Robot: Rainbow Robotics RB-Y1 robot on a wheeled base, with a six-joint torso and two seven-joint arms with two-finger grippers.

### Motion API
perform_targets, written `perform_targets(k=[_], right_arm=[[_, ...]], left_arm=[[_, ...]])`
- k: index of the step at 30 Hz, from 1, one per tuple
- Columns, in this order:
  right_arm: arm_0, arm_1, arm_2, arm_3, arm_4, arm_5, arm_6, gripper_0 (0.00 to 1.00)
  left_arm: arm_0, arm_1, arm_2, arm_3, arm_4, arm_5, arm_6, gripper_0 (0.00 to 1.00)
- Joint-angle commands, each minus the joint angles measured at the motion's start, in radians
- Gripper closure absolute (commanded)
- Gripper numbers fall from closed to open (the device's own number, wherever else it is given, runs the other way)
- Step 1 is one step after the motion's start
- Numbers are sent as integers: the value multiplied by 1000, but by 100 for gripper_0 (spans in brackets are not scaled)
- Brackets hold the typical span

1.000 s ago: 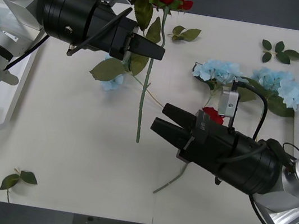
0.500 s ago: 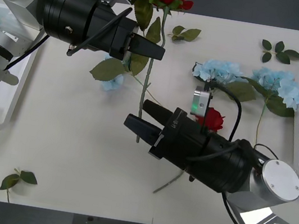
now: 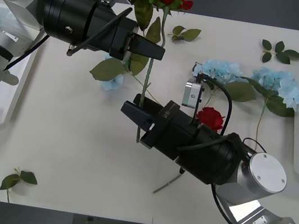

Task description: Put the red flowers into the right box and the blue flowers into the left box

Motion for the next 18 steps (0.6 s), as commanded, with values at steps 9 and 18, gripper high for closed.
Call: perform_targets(k=[9,18], right_arm=[[-15,6,-7,-18,5,-8,-7,100],[-18,-7,-21,-18,-9,-10,-9,100]], left_arm=[[-36,12,7,-16,9,1,-26,100],[-36,12,7,-16,9,1,-26,65]])
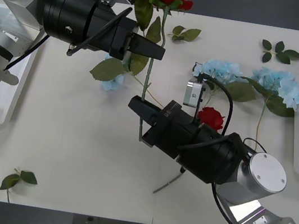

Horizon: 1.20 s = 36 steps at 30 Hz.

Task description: Put the red flowers into the right box and the blue flowers into the left box

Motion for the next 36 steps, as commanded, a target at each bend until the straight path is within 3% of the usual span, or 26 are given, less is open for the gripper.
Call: perform_targets(k=[1,3,4,22,29,36], right_arm=[[-18,-10,-20,-25,-12,7,-7,100],[-20,-15,-22,-27,-18,7,-9,100],[-21,-18,-23,-25,-22,7,-7,100],[-23,-73,-43,-25,-61,5,-9,100],[-23,-177,-83,-25,-94,-4,-32,100],[-18,-369,-158,-25,-99,-38,-251,100]], left_arm=[[-36,12,7,-16,8,1,-26,34],[-36,12,7,-16,8,1,-26,1],[-36,12,7,-16,8,1,-26,0],[-36,12,7,-16,8,1,-26,0],[-36,12,7,-16,8,1,-26,0],[-36,12,7,-16,8,1,-26,0]])
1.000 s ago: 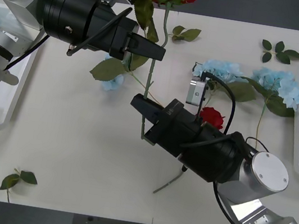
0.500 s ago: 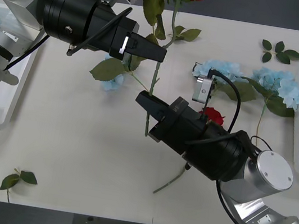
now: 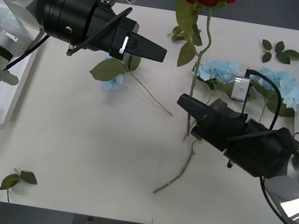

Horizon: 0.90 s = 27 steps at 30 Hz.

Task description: Put the red flowers into the right box and the blue flowers into the left box

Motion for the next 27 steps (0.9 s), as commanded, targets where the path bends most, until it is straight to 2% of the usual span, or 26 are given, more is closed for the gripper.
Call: perform_targets(k=[1,8,10,14,18,20,27], right_arm=[[-14,-137,-41,-25,-2,-36,-163,100],[39,-381,-93,-16,1,-116,-350,100],[54,-419,-117,12,11,-110,-381,100],[55,-505,-193,137,128,11,-433,100],[49,-511,-257,213,217,106,-471,100],[26,-513,-340,297,390,232,-522,100],[-10,-620,-355,412,584,318,-639,100]], left_arm=[[-36,12,7,-16,8,1,-26,0],[-13,6,-2,-30,11,-33,-24,0],[-13,14,-5,-44,6,-48,-17,0],[-18,19,-5,-76,-57,-70,62,0],[-16,19,-5,-99,-111,-74,129,0],[-16,19,-7,-152,-223,-74,269,0],[-16,19,-67,-248,-425,-93,577,0]])
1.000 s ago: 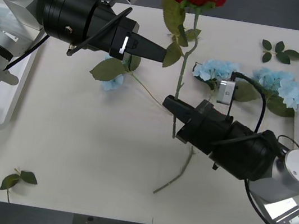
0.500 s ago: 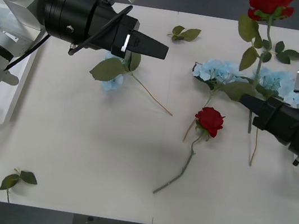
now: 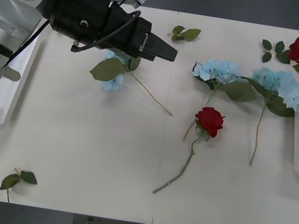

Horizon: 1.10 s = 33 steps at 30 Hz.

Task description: Put the red flowers into the right box and the blue flowers into the left box

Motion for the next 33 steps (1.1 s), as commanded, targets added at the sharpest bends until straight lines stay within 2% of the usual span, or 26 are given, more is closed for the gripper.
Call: perform_targets(k=[1,12,17,19,25,33], right_arm=[[-30,-108,19,38,88,22,-75,100],[-44,-118,18,193,310,-6,-88,100],[-44,-111,18,259,323,-35,-90,100],[-44,-109,18,264,323,-36,-88,100],[-46,-63,18,337,346,-89,-84,100],[-46,-42,18,350,364,-115,-87,99]], left_arm=[[-17,18,-53,-81,-105,-30,148,0],[-19,18,-185,-199,-433,-50,680,0],[-19,18,-249,-216,-567,-50,879,0],[-19,18,-257,-216,-579,-50,901,0],[-29,18,-377,-216,-748,-50,1183,0],[-55,3,-509,-193,-901,-57,1448,0]])
